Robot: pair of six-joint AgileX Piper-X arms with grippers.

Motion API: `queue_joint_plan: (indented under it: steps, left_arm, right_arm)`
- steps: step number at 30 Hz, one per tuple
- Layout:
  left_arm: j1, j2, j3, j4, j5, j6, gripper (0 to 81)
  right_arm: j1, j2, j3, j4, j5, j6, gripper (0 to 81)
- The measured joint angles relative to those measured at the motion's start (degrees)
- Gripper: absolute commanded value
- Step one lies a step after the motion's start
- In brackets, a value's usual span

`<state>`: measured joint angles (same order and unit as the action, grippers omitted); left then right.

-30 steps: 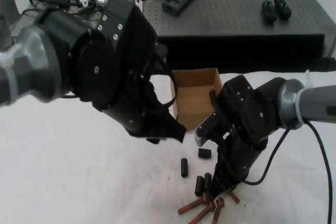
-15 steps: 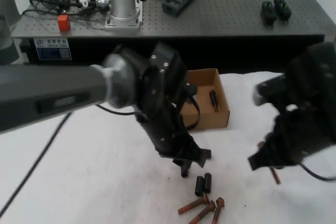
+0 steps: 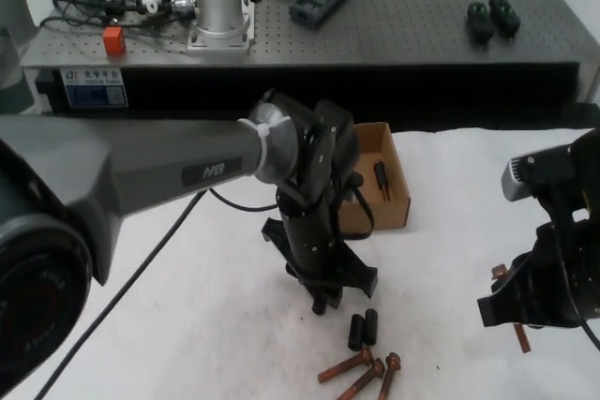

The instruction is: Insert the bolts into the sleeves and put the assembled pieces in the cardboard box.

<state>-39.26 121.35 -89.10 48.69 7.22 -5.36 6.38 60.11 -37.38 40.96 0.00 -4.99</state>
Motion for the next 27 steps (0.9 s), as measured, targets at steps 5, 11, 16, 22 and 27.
queue_joint_plan:
  steps: [5, 11, 16, 22, 27]
  left_arm:
    - [-0.4, 0.0, -0.1, 0.7, -0.4, -1.0, 35.4]
    - [-0.4, 0.0, -0.4, 4.5, -0.8, -1.4, 31.9]
    - [-0.4, 0.0, -0.4, 5.1, -1.2, -1.4, 10.4]
    - [-0.3, 0.0, -0.4, 5.0, -0.9, -1.4, 0.3]
    - [-0.5, -2.5, 1.9, 3.2, 0.5, -1.4, 0.3]
  right_arm:
    - [0.0, 0.0, 0.1, 0.0, 0.0, 0.0, 3.8]
    - [0.0, 0.0, 0.1, 0.1, 0.0, 0.0, 3.8]
    - [0.0, 0.0, 0.2, 0.1, 0.0, 0.0, 3.8]
    - [0.0, 0.0, 0.2, -0.1, -0.7, 0.3, 3.8]
    - [0.0, -3.0, 2.0, -9.9, -9.7, 7.4, 3.8]
